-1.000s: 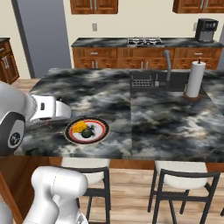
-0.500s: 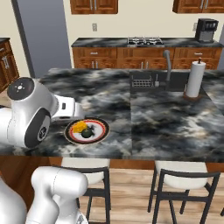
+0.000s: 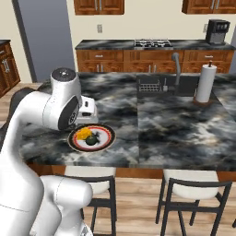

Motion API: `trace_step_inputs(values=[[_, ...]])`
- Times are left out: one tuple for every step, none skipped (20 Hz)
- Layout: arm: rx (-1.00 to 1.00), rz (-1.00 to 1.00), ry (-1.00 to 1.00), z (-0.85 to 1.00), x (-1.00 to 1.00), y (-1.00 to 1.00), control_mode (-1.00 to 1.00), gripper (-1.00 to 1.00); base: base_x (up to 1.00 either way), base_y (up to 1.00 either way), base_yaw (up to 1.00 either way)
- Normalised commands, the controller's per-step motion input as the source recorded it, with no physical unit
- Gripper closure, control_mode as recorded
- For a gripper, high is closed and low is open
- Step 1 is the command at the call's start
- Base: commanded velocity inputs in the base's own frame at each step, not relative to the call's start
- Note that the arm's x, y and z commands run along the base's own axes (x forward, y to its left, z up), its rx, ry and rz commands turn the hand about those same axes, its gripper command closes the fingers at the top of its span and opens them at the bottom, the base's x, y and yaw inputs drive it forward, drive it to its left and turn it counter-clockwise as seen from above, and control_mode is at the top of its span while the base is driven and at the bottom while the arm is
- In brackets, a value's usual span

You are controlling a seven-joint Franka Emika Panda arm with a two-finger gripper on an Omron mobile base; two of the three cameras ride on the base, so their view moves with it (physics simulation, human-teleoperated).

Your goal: Take the cheese, fish, and squash from the fridge and place them on the plate on the dining counter to create an appetizer plate.

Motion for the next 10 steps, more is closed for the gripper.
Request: trace_step_inputs(values=[[0.00,0.15,0.20,-0.27,0.44,0.00,-1.00,1.00,0.00,0.00,0.00],[0.00,0.15,0.17,-0.27,0.42,0.00,-1.00,1.00,0.00,0.00,0.00],[0.00,0.15,0.15,-0.28,0.39,0.00,-1.00,1.00,0.00,0.00,0.00],[0.00,0.15,0.11,-0.31,0.34,0.00,-1.00,1.00,0.00,0.00,0.00],[0.00,0.13,0.10,-0.38,0.31,0.00,-1.00,1.00,0.00,0.00,0.00],[0.00,0.11,0.11,-0.35,0.39,0.00,-1.00,1.00,0.00,0.00,0.00],[0.00,0.09,0.12,-0.34,0.44,0.00,-1.00,1.00,0.00,0.00,0.00],[0.00,0.09,0.12,-0.33,0.47,0.00,-1.00,1.00,0.00,0.00,0.00],[0.00,0.09,0.11,-0.34,0.51,0.00,-1.00,1.00,0.00,0.00,0.00],[0.00,0.09,0.09,-0.34,0.52,0.00,-1.00,1.00,0.00,0.00,0.00]])
